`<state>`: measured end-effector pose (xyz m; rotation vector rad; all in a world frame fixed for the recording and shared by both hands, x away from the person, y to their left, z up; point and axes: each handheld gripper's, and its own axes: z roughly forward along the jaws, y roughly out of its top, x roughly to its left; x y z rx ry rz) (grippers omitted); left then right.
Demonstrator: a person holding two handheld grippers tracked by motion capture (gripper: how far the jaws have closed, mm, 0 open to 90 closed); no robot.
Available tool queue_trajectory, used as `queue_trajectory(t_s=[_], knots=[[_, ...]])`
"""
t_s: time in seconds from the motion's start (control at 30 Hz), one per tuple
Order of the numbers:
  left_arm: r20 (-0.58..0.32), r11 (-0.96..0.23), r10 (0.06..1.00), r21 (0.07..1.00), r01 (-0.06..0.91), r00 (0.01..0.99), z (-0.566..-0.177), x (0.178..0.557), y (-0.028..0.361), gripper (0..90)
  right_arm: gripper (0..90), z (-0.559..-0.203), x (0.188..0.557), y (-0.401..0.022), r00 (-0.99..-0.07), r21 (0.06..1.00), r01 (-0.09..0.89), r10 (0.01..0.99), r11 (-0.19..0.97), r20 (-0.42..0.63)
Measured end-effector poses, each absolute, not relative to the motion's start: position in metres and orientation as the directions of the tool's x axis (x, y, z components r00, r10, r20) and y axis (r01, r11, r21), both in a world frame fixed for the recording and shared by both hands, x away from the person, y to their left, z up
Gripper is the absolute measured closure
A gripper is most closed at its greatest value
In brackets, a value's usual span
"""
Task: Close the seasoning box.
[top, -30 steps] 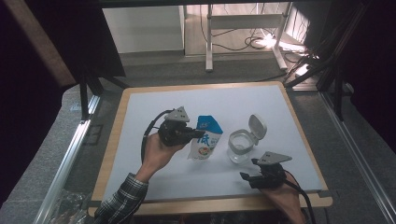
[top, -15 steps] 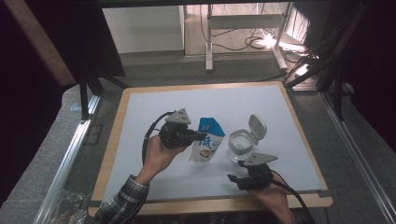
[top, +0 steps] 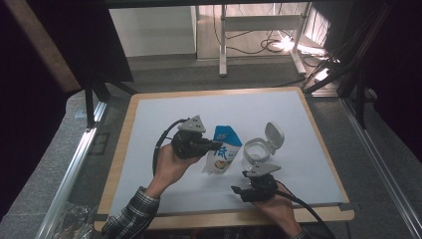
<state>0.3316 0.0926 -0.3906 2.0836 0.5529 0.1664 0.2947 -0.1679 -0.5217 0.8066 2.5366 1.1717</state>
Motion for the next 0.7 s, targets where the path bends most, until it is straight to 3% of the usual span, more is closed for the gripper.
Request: queue_trajectory(t_s=[0.7], knots=[[-0.112,-0.448,0.441,0.832,0.327,0.891,-0.383,0.329,0.089,90.0,34.9,-0.529,0.307,-0.137,-0.812,0.779,0.37,0.584,0.506,0.006]])
